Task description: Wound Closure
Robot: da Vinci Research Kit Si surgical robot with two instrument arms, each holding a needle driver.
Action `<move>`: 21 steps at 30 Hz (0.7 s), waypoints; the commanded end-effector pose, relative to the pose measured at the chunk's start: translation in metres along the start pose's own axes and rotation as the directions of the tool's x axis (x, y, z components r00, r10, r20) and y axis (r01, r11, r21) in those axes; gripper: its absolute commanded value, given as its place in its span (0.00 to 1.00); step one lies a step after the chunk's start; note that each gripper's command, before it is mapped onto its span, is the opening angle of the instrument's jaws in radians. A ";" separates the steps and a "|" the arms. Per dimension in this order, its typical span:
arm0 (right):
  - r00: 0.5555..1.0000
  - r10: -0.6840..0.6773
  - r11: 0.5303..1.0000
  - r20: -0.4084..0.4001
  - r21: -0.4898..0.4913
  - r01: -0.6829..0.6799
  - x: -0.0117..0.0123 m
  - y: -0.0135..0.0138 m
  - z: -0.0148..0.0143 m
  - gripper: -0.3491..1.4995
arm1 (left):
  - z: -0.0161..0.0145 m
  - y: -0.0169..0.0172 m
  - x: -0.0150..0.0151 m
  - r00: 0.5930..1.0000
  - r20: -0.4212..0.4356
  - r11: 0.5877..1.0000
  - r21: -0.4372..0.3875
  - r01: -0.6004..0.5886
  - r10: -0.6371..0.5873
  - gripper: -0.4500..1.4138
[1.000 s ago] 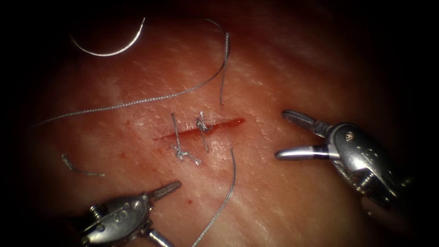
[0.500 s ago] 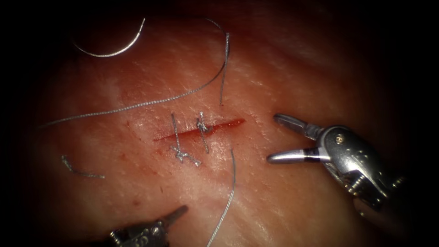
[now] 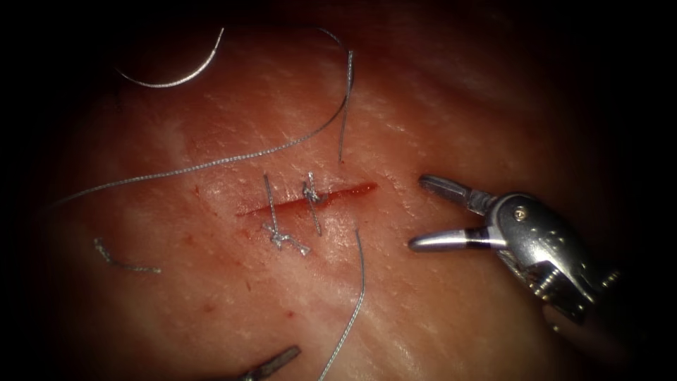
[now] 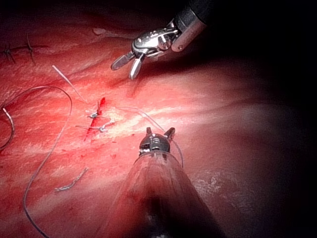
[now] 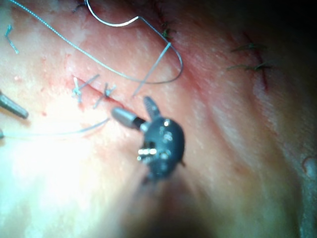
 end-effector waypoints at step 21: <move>0.994 -0.087 0.991 0.073 0.109 0.079 -0.0001 -0.0025 0.0016 0.84 | 0.0010 -0.0051 -0.0007 1.000 0.023 1.000 -0.016 -0.012 0.012 0.00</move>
